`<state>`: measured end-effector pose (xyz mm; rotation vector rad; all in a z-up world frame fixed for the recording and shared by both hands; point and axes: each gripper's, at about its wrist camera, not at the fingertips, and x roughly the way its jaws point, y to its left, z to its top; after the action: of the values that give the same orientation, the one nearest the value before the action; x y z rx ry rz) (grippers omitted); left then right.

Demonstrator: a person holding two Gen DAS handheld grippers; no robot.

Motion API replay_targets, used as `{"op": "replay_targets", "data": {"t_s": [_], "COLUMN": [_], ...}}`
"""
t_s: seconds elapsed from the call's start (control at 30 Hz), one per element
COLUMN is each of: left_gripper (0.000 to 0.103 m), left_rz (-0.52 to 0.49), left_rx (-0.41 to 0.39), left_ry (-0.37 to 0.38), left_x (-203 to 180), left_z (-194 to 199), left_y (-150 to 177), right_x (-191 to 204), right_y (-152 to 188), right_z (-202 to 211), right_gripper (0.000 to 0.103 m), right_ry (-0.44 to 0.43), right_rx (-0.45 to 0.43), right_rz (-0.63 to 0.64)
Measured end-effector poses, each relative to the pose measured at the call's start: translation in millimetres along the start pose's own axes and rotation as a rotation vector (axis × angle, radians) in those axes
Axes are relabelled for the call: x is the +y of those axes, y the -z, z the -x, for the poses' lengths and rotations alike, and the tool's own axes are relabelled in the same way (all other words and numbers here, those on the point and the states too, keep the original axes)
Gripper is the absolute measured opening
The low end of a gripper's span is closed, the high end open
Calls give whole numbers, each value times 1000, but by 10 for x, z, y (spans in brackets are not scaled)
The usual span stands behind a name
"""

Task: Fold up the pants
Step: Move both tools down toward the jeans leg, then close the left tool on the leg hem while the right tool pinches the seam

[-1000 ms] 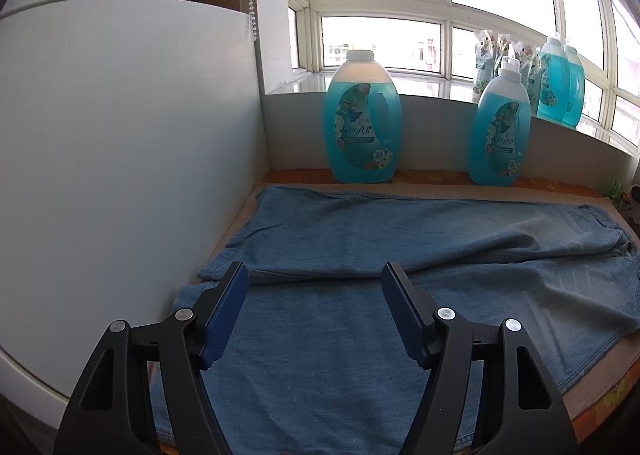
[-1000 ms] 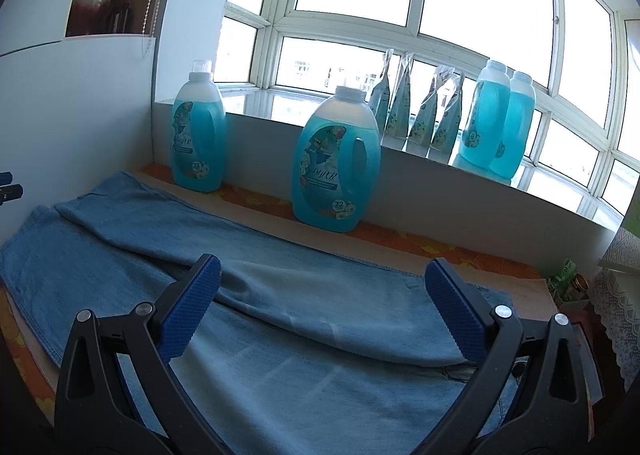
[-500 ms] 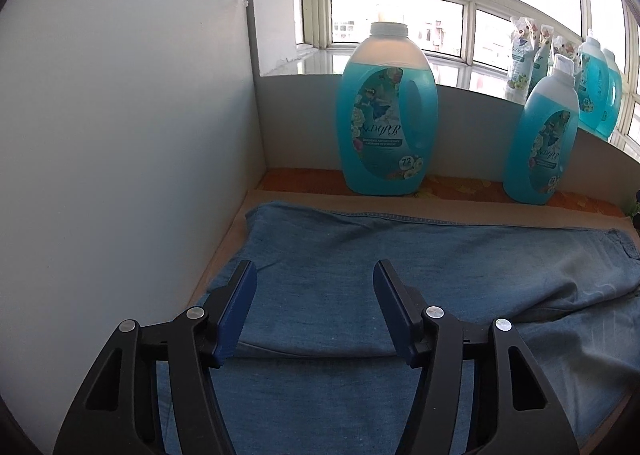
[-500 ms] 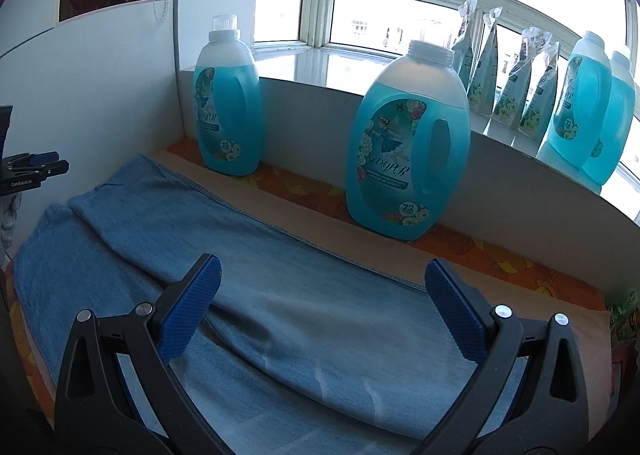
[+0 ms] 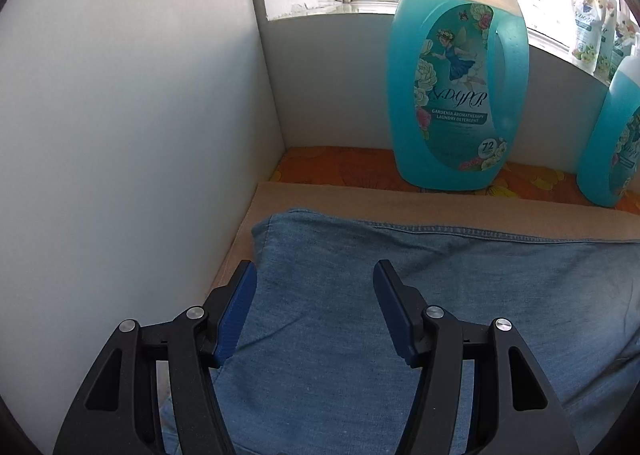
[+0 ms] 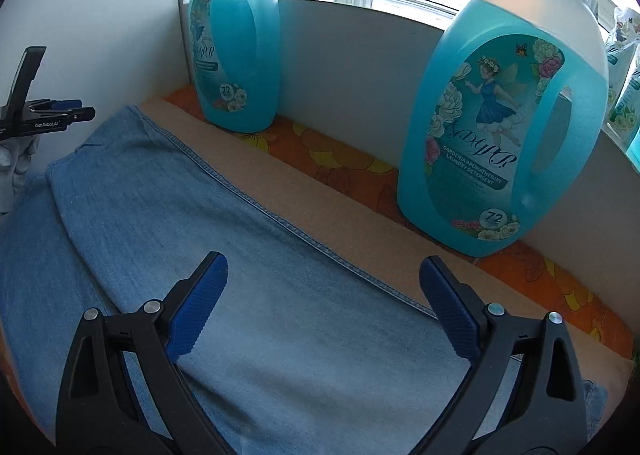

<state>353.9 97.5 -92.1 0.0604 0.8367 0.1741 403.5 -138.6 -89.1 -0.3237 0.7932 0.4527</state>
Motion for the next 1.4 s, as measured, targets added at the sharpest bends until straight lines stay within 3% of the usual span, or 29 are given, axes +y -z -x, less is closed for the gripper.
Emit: {"op": "replay_targets", "data": {"t_s": [0.13, 0.23, 0.37, 0.53, 0.73, 0.77, 0.9, 0.97, 1.0, 1.1, 1.4], "left_gripper": [61, 61, 71, 72, 73, 68, 26, 11, 9, 7, 4], "left_rz": [-8, -19, 14, 22, 73, 75, 74, 62, 58, 49, 72], "left_rx": [36, 61, 119, 176, 161, 157, 134, 127, 125, 116, 36], "left_ry": [3, -35, -27, -18, 10, 24, 66, 65, 68, 70, 114], "left_x": [-50, -38, 57, 83, 151, 157, 111, 83, 72, 55, 136], "left_z": [-266, -466, -727, -963, -964, -957, -906, -885, -874, -833, -554], "left_y": [-46, -89, -136, -115, -81, -74, -58, -66, -65, -65, -129], "right_x": [6, 56, 136, 172, 66, 53, 78, 114, 125, 162, 301], "right_y": [-78, -93, -90, -100, -97, -97, -98, -105, -112, -107, -79], "right_z": [-363, -562, -742, -896, -929, -940, -917, -891, -887, -853, -494], "right_gripper": [97, 92, 92, 92, 91, 86, 71, 50, 45, 16, 8], "right_ry": [-12, -38, -57, -76, -134, -157, -193, -195, -194, -158, -108], "right_rx": [45, 73, 96, 114, 128, 131, 125, 120, 119, 111, 39], "right_rz": [32, 63, 103, 125, 87, 76, 78, 80, 79, 88, 131]}}
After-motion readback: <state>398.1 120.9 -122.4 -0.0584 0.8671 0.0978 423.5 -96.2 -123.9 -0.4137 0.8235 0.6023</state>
